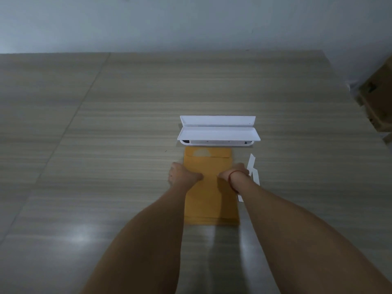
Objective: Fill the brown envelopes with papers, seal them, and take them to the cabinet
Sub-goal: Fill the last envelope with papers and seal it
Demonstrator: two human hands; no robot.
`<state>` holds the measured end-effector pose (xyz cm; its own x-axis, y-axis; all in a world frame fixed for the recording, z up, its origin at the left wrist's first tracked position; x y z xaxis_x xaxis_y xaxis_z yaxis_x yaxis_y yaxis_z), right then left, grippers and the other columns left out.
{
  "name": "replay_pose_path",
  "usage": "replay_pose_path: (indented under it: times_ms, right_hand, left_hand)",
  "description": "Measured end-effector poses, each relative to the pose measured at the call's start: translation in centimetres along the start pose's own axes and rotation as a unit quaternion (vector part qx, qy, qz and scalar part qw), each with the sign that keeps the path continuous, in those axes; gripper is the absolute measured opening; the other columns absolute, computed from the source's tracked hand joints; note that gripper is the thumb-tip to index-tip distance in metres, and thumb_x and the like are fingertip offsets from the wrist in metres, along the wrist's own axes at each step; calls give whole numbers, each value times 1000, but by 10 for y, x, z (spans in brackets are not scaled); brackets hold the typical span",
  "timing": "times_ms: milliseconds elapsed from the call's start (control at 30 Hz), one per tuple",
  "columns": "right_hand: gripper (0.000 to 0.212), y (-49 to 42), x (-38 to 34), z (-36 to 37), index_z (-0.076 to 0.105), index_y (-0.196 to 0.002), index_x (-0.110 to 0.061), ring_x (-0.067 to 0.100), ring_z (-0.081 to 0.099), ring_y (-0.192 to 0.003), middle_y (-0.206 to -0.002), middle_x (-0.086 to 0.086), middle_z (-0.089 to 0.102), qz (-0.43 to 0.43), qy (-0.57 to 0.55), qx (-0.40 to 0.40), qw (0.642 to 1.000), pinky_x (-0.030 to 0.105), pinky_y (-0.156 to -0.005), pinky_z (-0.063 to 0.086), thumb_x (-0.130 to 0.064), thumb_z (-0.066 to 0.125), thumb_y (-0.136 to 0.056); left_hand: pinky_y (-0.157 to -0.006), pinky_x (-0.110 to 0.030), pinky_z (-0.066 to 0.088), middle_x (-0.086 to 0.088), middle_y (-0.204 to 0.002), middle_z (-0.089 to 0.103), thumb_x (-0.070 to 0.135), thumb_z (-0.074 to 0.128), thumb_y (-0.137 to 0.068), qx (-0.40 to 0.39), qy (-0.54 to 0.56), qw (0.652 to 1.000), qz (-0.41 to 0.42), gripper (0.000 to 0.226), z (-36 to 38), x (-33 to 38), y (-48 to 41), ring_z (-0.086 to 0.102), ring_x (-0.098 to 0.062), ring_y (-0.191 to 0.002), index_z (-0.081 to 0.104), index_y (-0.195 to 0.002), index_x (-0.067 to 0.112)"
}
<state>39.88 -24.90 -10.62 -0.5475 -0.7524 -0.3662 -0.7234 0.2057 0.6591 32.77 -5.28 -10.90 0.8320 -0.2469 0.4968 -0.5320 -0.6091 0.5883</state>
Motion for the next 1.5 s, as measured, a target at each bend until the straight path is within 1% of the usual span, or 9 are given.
replay_pose_path:
  times_ms: [100,233,367,567,700,1000,1200,1367,1500]
  right_hand:
    - [64,12,3,10,52,-128,-2,31,58,-117,-129,14,57,-1,2,-62,998,38,-95,52,-31,78,-77]
    - [78,42,0,21,30,-144,-1,32,50,-127,-142,18,45,-32,-36,-140,989,43,-107,43,-28,71,-85]
    - [52,66,-3,9,54,-123,-12,30,60,-111,-120,10,63,-158,-47,-83,983,44,-96,51,-27,75,-77]
    - [52,128,23,-26,45,-123,-15,32,58,-116,-124,10,60,-284,-120,1,951,47,-99,47,-24,74,-81]
    - [46,155,42,-41,42,-123,-13,30,57,-115,-125,11,58,-339,-157,30,927,45,-99,47,-18,69,-86]
    - [46,157,82,-29,34,-132,-11,32,53,-122,-131,12,54,-313,-115,36,942,44,-101,42,-13,60,-93]
    - [37,158,83,-40,39,-124,-3,32,58,-114,-123,17,58,-317,-117,92,937,37,-93,45,-12,58,-94]
    - [58,159,98,-18,25,-144,-10,31,52,-125,-136,15,52,-309,-121,61,941,41,-103,41,-14,55,-95]
    - [43,167,95,-31,36,-133,-7,31,55,-119,-128,14,56,-300,-133,76,942,37,-97,43,-14,55,-95]
  left_hand:
    - [-90,-39,53,-16,-123,57,20,87,-62,-56,73,996,-13,80,-3,-12,12,58,-32,-113,44,-126,0]
    - [-92,-35,47,-16,-134,51,23,83,-71,-77,86,993,14,82,-11,-28,40,52,-31,-123,36,-135,1]
    - [-106,-46,42,-14,-139,45,35,82,-70,-20,96,992,74,94,-29,-31,67,45,-32,-129,25,-139,5]
    - [-100,-48,43,-16,-128,46,43,70,-81,91,87,971,203,69,-46,-32,136,48,-33,-120,33,-124,4]
    - [-97,-49,47,-12,-128,46,47,67,-82,123,106,951,264,68,-47,-35,169,49,-30,-118,30,-127,10]
    - [-100,-52,45,-10,-132,45,52,67,-79,97,79,961,246,77,-13,-63,177,47,-31,-122,25,-132,15]
    - [-94,-50,48,-10,-126,48,49,64,-83,104,84,951,281,65,-23,-48,182,51,-30,-116,28,-124,14]
    - [-96,-50,46,-13,-122,49,40,63,-87,86,68,955,277,56,-14,-73,183,52,-31,-113,31,-121,8]
    - [-93,-48,47,-16,-122,50,36,65,-86,78,64,953,287,56,-28,-55,190,53,-34,-112,33,-119,4]
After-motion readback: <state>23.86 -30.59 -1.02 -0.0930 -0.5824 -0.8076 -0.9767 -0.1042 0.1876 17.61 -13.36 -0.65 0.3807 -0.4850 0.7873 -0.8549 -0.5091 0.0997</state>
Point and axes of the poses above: each hand's wrist, its own y-axis away from the middle knuckle, its own z-axis out of the palm, x = y × z, the point moved 8 cm from there along -y, towards the middle knuckle
